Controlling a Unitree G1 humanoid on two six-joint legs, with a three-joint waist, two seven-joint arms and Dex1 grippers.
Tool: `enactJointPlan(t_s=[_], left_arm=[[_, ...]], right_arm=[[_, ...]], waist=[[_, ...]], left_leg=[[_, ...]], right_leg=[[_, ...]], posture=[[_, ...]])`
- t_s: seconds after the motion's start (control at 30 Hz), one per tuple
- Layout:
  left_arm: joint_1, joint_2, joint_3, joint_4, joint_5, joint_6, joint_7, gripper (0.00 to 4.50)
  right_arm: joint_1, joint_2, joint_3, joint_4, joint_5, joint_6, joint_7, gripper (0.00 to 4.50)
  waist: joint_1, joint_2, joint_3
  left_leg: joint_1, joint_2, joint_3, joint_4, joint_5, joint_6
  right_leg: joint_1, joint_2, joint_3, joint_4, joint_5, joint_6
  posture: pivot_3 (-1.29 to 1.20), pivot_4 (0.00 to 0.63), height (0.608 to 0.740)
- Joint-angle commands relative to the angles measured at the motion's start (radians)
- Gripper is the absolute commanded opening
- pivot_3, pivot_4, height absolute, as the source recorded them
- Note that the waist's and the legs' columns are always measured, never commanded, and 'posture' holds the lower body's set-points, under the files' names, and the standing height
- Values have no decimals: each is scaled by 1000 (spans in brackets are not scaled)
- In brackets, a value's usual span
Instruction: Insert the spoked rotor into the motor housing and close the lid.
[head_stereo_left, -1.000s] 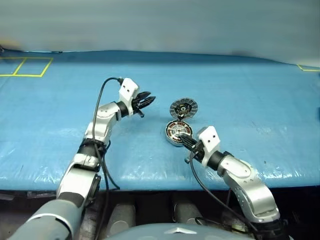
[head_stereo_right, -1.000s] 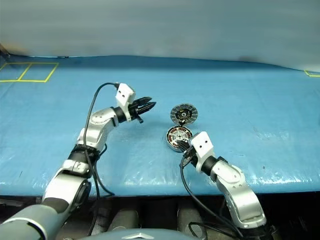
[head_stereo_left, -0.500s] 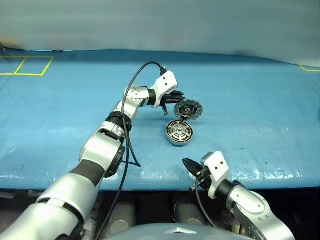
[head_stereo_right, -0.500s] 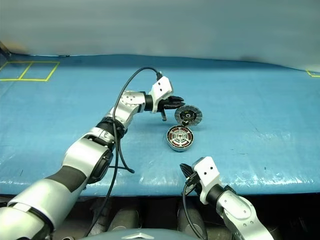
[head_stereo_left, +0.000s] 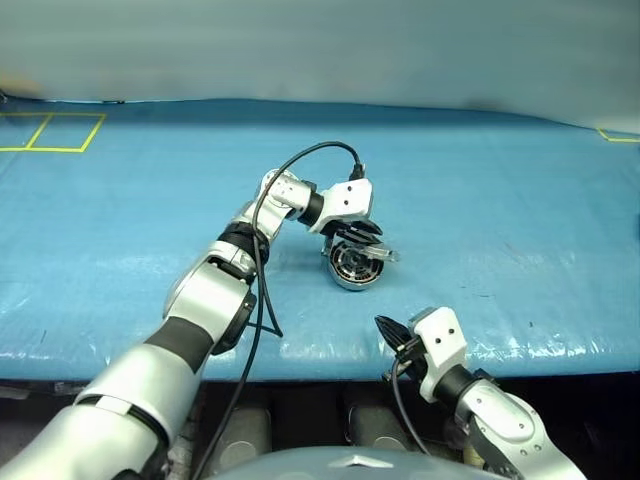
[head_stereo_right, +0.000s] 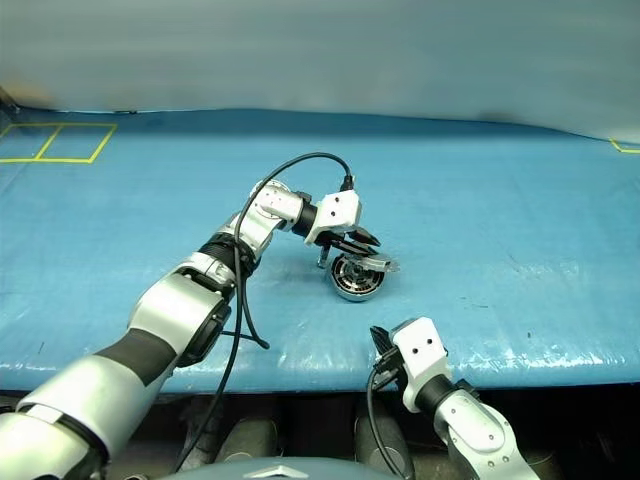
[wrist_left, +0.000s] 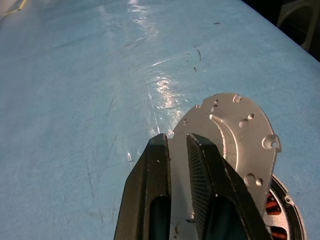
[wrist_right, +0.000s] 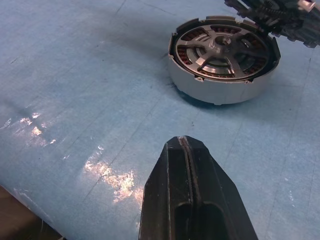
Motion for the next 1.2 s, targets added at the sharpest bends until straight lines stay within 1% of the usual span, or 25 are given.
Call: enactJointPlan(t_s=[0.03, 0.2, 0.27, 0.37, 0.43, 0.5, 0.53, 0.6, 0.67, 0.7, 0.8, 0.93, 1.03, 1.1, 1.2], left_arm=[[12, 40, -63, -34, 80, -91, -1, 658], [42, 75, -113, -43, 136, -164, 9, 658], [62, 85, -134, -47, 168, -196, 47, 658], [75, 91, -136, -47, 170, -213, 51, 658], [80, 80, -96, -56, 115, -184, 21, 658], [94, 60, -16, -111, -5, -171, -22, 658], [100, 55, 8, -133, -42, -163, -37, 658], [119, 55, 61, -228, -143, -71, -100, 658], [169, 82, 111, -411, -274, 85, -167, 658], [196, 98, 123, -488, -314, 149, -186, 658], [293, 163, 135, -683, -373, 301, -188, 658], [443, 244, 148, -850, -386, 409, -118, 658], [571, 278, 157, -967, -394, 470, -51, 631], [670, 299, 159, -1037, -379, 495, 7, 631], [763, 319, 150, -1121, -359, 518, 71, 631]], right_arm=[[-23, 7, -3, -1, -3, -23, -4, 0], [-54, 10, 2, 18, -12, -22, -2, 0], [-63, 14, -2, 28, -13, -26, -4, 0], [-69, 22, -6, 32, -7, -32, -4, 0], [-70, 26, -6, 30, -3, -37, 0, 0], [-62, 28, -17, 20, 21, -49, 19, 0], [-59, 27, -21, 18, 28, -53, 25, 0], [-56, 28, -39, 15, 40, -59, 31, 0], [-56, 28, -82, 2, 75, -64, 42, 0], [-60, 30, -97, -5, 89, -63, 44, 0], [-85, 16, -121, -12, 95, -46, 46, 0], [-157, 10, -151, 17, 92, -51, 40, 0], [-226, 1, -149, 67, 78, -50, 45, 580], [-284, -1, -140, 116, 79, -55, 59, 1196], [-344, -1, -135, 175, 86, -65, 80, 2243]], waist=[[1, 0, 0], [4, 0, 0], [5, 0, 0], [6, 0, 0], [7, 0, 0], [5, 0, 0], [5, 0, 0], [5, 0, 0], [1, 0, 0], [-3, 1, 0], [-17, 2, -1], [-23, 3, -1], [-20, 3, -1], [-18, 3, -1], [-13, 3, -1]], left_leg=[[0, 0, 0, 0, 0, 0], [0, 0, 0, 1, 0, 0], [-1, 0, 0, 2, 0, 0], [0, 0, 0, 3, 0, 1], [0, 0, -1, 4, 0, 1], [0, 0, -1, 5, 0, 1], [0, 0, -1, 5, 0, 1], [-2, 0, -1, 5, 0, 1], [-3, 0, -1, 6, 0, 1], [-3, 0, -1, 6, 0, 1], [-1, 1, -1, 5, 0, 1], [3, 3, -1, 5, 0, 1], [4, 3, -1, 6, 0, 1], [4, 3, 0, 6, 0, 0], [5, 3, 0, 6, 0, 0]], right_leg=[[0, 0, 0, 0, 0, 0], [0, 0, 0, 0, 0, 0], [0, 0, 0, 0, 0, 0], [1, 0, 0, 1, 0, 0], [2, 0, -1, 2, 0, 0], [2, 0, -1, 2, 0, 0], [2, 0, 0, 2, 0, 1], [1, 0, -1, 2, 1, 0], [0, 0, -1, 3, 4, -4], [-1, 0, -1, 3, 4, -4], [0, 0, 0, 4, 4, -5], [2, 2, 0, 6, 3, -6], [2, 2, -1, 7, 2, -5], [3, 2, -1, 8, 3, -6], [3, 2, 0, 8, 3, -7]], posture=[[0, 150, 740], [0, 150, 740], [0, 150, 740], [0, 150, 740], [0, 150, 740], [0, 150, 740], [0, 150, 740], [0, 150, 740], [0, 150, 740], [0, 150, 740], [0, 150, 740], [0, 150, 740], [0, 150, 740], [0, 150, 740], [0, 150, 740]])
